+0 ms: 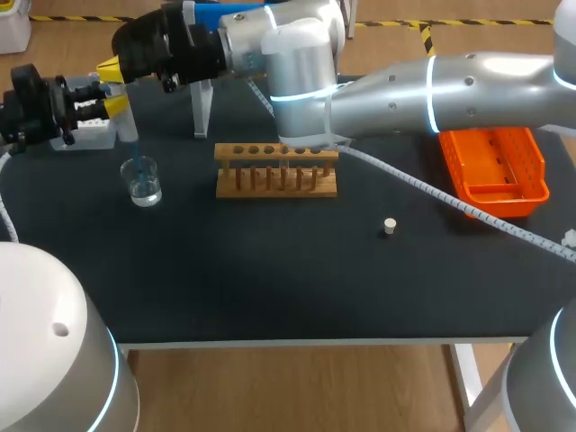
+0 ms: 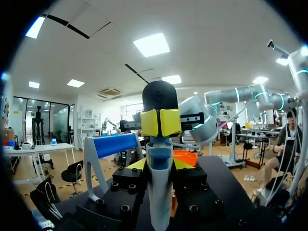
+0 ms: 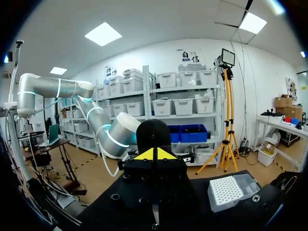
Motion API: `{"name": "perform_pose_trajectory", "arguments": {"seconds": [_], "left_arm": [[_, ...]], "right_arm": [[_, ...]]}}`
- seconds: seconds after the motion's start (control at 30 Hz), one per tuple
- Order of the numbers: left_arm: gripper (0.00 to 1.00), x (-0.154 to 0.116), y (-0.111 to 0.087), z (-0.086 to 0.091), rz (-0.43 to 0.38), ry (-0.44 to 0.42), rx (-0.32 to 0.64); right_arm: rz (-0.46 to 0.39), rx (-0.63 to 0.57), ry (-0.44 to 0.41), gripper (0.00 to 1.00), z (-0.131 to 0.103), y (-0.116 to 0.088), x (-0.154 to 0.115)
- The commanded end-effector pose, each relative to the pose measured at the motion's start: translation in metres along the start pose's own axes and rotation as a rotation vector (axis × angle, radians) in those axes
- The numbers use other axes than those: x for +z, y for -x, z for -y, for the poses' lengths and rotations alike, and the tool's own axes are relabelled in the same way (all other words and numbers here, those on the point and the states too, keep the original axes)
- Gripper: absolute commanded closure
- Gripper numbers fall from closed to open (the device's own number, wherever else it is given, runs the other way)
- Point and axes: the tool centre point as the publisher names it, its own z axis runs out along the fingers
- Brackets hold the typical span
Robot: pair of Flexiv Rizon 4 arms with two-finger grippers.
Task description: Invert the test tube, pick up the pipette, mount the tip to pipette, aspirate from beaker and dispense into the tube, eject the tip, return the pipette, and cap with the stopper.
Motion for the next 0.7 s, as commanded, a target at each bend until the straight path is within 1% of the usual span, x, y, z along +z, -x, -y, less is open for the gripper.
{"name": "perform_pose_trajectory", "arguments": {"seconds": [0.03,0.17,0.33,0.37,0.4,0.43,0.47,0.5,0.7], "left_arm": [[1.00,0.000,0.003,0.005,-0.003,-0.003,0.001],[1.00,0.000,0.003,0.005,-0.003,-0.003,0.001],[1.00,0.000,0.003,0.005,-0.003,-0.003,0.001],[1.00,0.000,0.003,0.005,-0.003,-0.003,0.001],[1.00,0.000,0.003,0.005,-0.003,-0.003,0.001],[1.00,0.000,0.003,0.005,-0.003,-0.003,0.001],[1.00,0.000,0.003,0.005,-0.003,-0.003,0.001],[1.00,0.000,0.003,0.005,-0.003,-0.003,0.001],[1.00,0.000,0.003,0.005,-0.003,-0.003,0.001]], "right_arm": [[-0.007,-0.001,-0.004,1.00,0.005,0.002,0.001],[-0.001,-0.017,0.004,1.00,-0.007,0.002,-0.001],[-0.001,-0.056,0.014,1.00,-0.028,-0.002,-0.007],[-0.002,-0.062,0.016,0.93,-0.032,-0.003,-0.009],[0.000,-0.069,0.017,0.72,-0.036,-0.004,-0.011],[0.002,-0.075,0.019,0.54,-0.040,-0.005,-0.014],[0.004,-0.081,0.021,0.23,-0.044,-0.007,-0.018],[0.006,-0.086,0.022,0.00,-0.047,-0.008,-0.022],[0.032,-0.102,0.022,0.00,-0.057,-0.016,-0.053]]}}
